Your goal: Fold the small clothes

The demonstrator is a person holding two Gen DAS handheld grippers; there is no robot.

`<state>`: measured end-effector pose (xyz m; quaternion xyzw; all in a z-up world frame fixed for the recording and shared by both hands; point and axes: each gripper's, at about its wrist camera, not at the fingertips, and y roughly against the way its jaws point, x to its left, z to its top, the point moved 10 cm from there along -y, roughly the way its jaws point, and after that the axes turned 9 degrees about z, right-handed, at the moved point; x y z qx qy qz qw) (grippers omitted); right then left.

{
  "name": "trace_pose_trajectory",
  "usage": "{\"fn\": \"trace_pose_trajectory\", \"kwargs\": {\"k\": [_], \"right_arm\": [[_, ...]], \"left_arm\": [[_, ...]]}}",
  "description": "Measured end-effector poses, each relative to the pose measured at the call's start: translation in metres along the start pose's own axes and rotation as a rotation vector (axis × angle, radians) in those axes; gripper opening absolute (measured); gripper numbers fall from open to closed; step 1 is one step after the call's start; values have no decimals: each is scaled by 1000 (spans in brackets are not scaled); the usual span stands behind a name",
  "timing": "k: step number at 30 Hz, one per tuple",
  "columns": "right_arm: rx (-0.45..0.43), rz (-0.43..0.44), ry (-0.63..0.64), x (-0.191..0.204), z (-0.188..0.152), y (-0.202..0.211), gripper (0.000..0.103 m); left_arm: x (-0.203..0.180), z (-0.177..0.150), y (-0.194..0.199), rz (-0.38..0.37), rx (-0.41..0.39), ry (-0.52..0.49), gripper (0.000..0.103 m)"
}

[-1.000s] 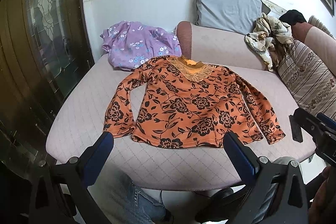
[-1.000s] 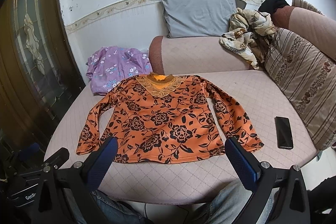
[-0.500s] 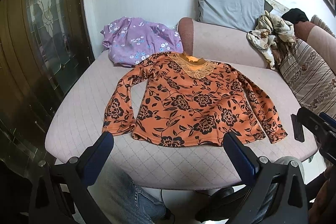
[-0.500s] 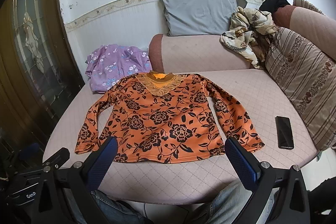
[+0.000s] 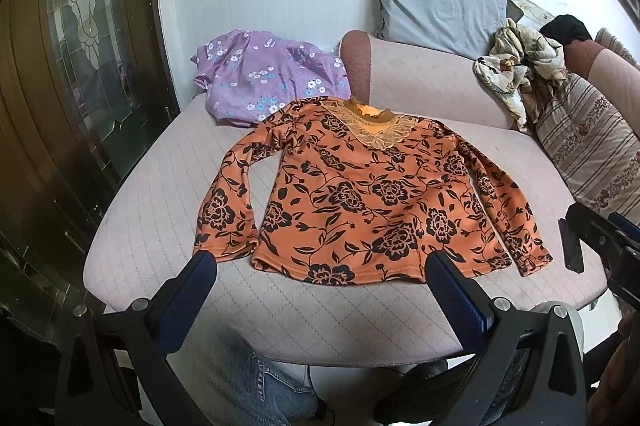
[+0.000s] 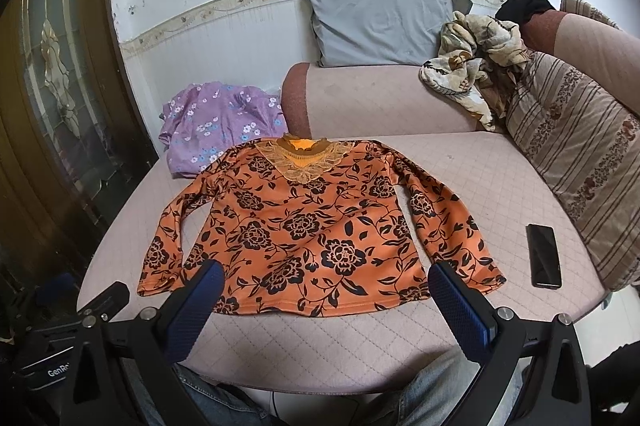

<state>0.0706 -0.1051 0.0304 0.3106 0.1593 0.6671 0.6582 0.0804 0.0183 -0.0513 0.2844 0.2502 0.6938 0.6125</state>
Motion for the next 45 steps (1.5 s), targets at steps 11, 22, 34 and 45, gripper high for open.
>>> {"fn": "trace_pose_trajectory", "kwargs": {"k": [11,22,34,45], "right_arm": [[11,28,10,3,3,-31,103],[81,204,62,39,16,-111,102],[301,524,82,121,9,-264,79],[684,809,22,217,-59,-345,57]], "left_arm": [[28,-15,-57,25,97,71,103],[81,-20,-163,111,220,134,103],[81,-61,-275,87,507,74,72],[99,-62,-267,-24,510,295,36]]}}
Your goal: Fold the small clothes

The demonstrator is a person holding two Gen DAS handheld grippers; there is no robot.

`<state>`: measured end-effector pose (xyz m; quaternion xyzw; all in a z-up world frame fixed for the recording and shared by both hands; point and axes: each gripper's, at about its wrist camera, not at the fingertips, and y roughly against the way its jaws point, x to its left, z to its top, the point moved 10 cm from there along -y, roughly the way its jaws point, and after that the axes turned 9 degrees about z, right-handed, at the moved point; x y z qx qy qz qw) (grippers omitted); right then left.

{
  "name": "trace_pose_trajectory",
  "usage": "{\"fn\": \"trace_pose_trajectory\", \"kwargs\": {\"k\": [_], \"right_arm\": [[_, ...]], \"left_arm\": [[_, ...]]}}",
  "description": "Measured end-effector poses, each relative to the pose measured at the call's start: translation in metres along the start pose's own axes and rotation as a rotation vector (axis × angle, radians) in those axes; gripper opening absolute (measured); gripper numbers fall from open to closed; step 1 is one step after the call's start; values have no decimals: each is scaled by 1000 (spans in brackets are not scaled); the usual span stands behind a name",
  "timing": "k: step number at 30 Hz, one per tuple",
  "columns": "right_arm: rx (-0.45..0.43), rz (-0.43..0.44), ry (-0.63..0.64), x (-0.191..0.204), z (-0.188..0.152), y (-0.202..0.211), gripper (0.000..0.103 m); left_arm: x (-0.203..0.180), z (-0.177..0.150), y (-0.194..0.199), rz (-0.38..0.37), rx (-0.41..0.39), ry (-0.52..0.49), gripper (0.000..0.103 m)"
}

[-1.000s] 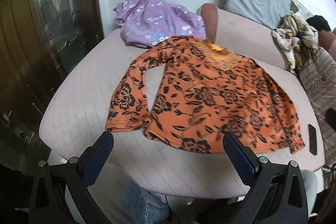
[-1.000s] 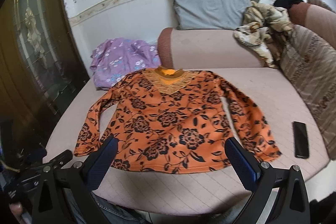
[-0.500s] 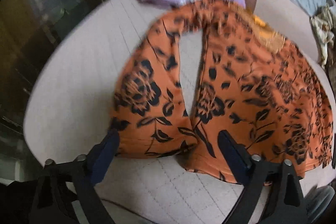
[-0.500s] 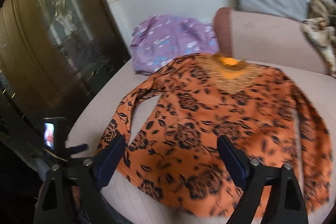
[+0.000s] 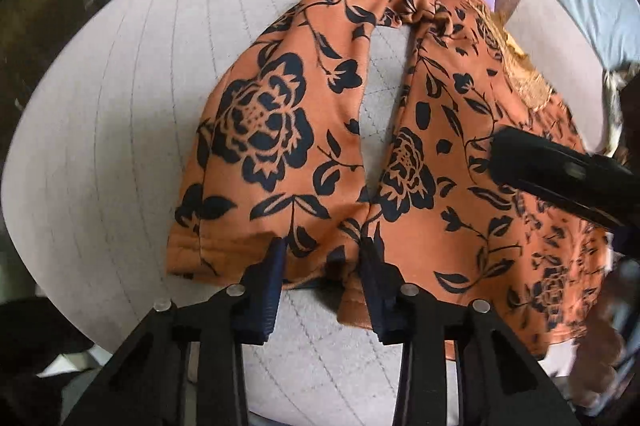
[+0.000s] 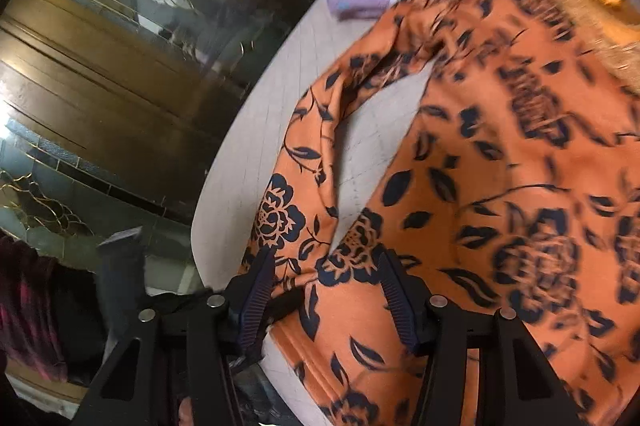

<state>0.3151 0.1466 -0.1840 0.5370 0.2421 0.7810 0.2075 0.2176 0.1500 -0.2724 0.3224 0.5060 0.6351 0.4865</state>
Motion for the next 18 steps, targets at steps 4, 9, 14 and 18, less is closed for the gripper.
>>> {"fn": "trace_pose_trajectory", "kwargs": {"k": [4,9,14,18], "right_arm": [[45,26,-56,-2,6,-26,58],[74,46,-98,3,11,-47,58],[125,37,-110,3,1,-69,58],[184,80,-147,11,-6,-92,58]], "left_arm": [[-1,-6,0,-25,5,4,37],[7,-7,8,-40,-12,6,6],[30,-4,40,-116,-107,77,5],[36,-1,67,-149,-172,76,5]]}}
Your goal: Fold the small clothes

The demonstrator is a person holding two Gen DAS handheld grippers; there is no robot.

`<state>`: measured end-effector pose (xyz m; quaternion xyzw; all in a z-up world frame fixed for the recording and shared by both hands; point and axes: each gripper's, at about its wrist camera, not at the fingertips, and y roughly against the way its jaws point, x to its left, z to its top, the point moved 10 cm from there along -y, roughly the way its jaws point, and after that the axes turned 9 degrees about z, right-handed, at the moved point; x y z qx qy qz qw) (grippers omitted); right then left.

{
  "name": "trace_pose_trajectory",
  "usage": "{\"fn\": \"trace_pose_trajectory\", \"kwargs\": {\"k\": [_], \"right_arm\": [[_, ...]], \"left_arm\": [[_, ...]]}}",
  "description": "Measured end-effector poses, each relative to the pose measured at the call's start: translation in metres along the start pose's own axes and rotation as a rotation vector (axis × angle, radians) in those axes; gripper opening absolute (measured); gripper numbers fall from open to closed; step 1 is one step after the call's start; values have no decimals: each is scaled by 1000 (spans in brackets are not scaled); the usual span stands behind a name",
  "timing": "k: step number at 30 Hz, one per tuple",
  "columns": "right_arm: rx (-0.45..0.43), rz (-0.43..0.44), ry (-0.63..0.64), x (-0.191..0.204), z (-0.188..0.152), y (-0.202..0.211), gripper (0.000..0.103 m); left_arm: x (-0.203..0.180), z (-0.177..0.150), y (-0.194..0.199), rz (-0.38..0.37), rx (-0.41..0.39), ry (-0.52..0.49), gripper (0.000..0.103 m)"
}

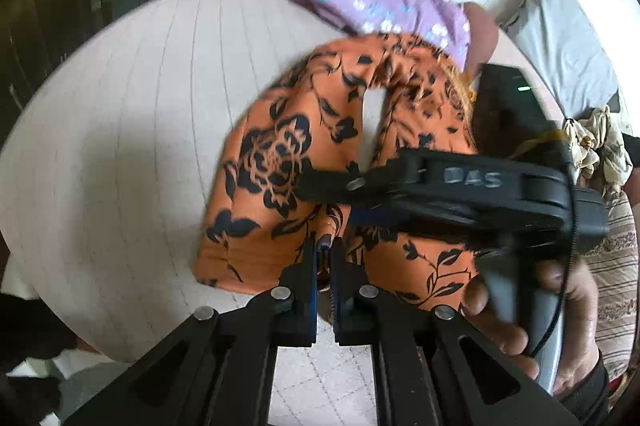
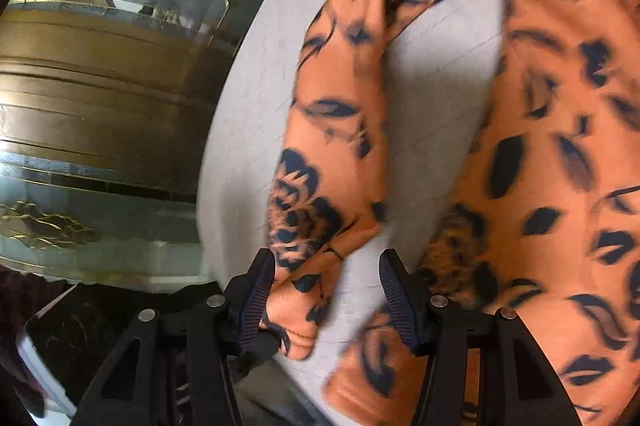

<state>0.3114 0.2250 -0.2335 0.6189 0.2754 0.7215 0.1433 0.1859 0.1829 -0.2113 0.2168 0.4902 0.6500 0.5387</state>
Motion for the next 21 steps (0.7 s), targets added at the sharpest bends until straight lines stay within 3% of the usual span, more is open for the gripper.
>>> {"fn": "trace_pose_trajectory", "kwargs": {"k": [1,2,6,9,13,17,21], "right_arm": [[15,32,-9,6,-2,-6,54],[20,53,5,15,-3,-8,37],[-56,96,75,52,10,24,11],[-133,139,172,91,15,77,8],[-218,147,255,113,19,144,5],[-344,110,285,95,2,233,5],[-423,52,201,28,-25,284,5]], "left_arm": [[0,2,7,-11,-3,2,5],[-4,5,14,-43,-4,1,5],[-29,20,66,-91,-86,-95,5],[-65,35,111,-155,-144,-189,5],[-135,40,154,-235,-202,-349,5],[-211,6,146,-335,-119,-512,3],[-274,-53,98,-402,20,-674,3]]}}
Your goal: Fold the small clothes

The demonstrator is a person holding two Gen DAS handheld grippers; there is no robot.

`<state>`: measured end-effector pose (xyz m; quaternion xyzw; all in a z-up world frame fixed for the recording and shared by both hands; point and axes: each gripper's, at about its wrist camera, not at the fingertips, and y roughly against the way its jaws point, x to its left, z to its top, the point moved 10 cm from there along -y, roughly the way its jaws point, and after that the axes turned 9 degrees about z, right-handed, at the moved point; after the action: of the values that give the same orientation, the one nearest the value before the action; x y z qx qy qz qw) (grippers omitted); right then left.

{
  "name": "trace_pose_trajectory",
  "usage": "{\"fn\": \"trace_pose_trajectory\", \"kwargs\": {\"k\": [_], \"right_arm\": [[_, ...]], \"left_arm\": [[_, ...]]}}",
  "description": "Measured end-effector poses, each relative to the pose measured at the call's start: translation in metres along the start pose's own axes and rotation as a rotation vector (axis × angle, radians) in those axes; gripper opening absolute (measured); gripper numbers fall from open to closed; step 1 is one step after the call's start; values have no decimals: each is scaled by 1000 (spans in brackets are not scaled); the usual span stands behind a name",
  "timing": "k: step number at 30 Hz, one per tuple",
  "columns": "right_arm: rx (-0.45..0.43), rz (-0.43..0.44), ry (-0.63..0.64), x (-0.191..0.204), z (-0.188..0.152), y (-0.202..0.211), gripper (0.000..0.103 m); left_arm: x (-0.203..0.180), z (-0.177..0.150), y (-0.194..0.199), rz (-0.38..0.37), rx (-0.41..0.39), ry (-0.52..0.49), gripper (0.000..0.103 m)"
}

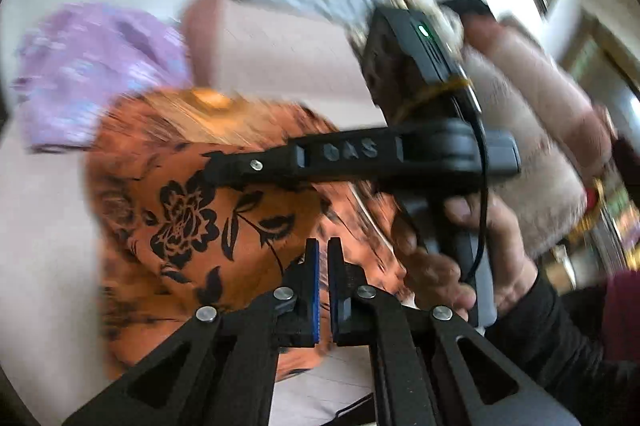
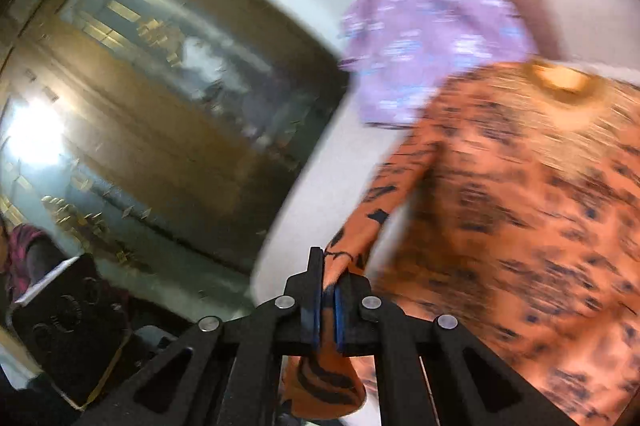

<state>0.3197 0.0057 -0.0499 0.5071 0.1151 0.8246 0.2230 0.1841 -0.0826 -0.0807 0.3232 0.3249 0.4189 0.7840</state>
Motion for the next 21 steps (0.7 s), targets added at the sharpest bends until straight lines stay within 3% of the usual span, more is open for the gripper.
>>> {"fn": "trace_pose_trajectory", "kwargs": {"k": [4,7,10,11,12,13,14,15,17,19,21], "right_arm": [[-23,-60,-169,-104,-42,27,5],[-16,-88,-294,-167,-68,30,5],[-5,-141,-303,-187,-66,37,5],[-19,-165,-295,-190,-61,42,5],[-42,-151,-298,-189,-57,47,5],[-53,-154,-300,-193,-55,53,5],[-55,-200,-300,-201,-55,56,9],[-48,-272,-320,-213,-62,59,9],[-15,-234,-390,-222,-72,55,9],[-8,-215,-403,-217,-74,57,10],[5,-247,-336,-204,-73,63,17]], "left_arm": [[-25,-45,-81,-53,167,-25,3],[-24,-69,-105,-76,234,-17,3],[-7,-63,-101,-107,214,1,4],[-2,-61,-93,-118,198,23,7],[8,-51,-89,-122,177,63,18],[22,-42,-87,-112,155,104,29],[43,-35,-86,-65,126,148,54],[71,-30,-87,21,96,200,65],[115,-32,-87,123,85,296,65],[149,-41,-88,143,118,406,65],[174,-50,-88,160,130,492,65]]}}
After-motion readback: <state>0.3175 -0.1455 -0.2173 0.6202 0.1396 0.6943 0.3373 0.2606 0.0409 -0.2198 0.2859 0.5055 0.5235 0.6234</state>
